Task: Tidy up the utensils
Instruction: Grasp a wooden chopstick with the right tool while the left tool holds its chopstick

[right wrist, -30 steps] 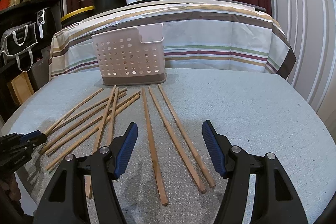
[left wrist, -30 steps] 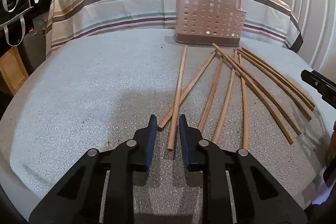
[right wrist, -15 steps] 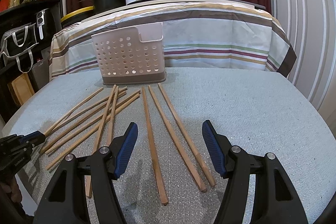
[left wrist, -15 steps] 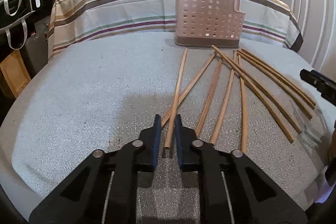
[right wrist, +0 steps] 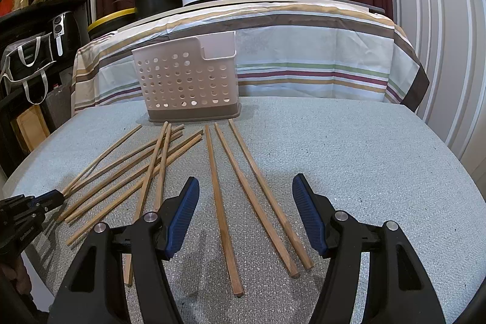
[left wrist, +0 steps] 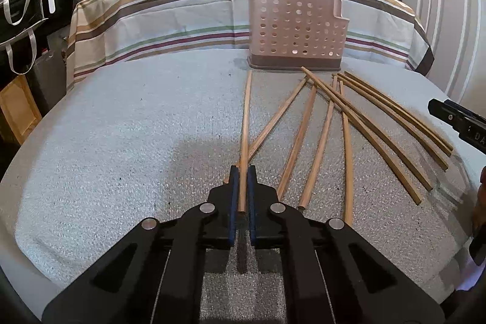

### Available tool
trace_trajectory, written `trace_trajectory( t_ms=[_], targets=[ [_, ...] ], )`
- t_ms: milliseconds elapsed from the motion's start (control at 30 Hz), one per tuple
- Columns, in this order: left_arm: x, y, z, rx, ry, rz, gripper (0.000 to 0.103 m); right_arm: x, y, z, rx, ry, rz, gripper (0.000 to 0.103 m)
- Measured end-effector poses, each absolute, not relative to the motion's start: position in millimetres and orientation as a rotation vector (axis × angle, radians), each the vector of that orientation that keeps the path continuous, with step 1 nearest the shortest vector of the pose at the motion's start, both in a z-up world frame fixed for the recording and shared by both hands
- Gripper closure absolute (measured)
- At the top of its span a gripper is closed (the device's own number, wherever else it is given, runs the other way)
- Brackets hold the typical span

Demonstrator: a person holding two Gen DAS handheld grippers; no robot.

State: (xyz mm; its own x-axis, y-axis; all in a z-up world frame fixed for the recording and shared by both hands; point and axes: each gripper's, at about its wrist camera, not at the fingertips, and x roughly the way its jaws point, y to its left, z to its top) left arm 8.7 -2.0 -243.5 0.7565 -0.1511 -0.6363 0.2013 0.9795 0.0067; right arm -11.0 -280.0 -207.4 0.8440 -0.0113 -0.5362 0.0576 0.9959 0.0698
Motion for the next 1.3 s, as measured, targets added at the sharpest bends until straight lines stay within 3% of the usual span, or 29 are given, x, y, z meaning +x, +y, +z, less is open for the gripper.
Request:
trace_trajectory(
  t_ms=[233, 467, 700, 1300],
  targets=[
    [7.5, -0.9, -235.1, 0.073, 0.672, -0.196, 0.097, -13.2, -278.4, -206.5, 0.078, 0.569, -0.029, 0.041],
    [8.1, 1.6, -232.2, 0.065, 0.669, -0.192, 0.097, -16.7, -280.4, -210.0, 0.077, 0.595, -0.021, 0.055],
    [8.1, 3.6, -232.8, 0.063, 0.671, -0.187, 0.097, -26.1, -275.0, -217.1, 0.059, 0.632, 0.015, 0.059],
    [8.2, 8.4, -233.8, 0.055, 0.675, -0.186, 0.097, -36.2, -268.2, -243.1, 0.083, 0.676, 0.068, 0.094]
  ],
)
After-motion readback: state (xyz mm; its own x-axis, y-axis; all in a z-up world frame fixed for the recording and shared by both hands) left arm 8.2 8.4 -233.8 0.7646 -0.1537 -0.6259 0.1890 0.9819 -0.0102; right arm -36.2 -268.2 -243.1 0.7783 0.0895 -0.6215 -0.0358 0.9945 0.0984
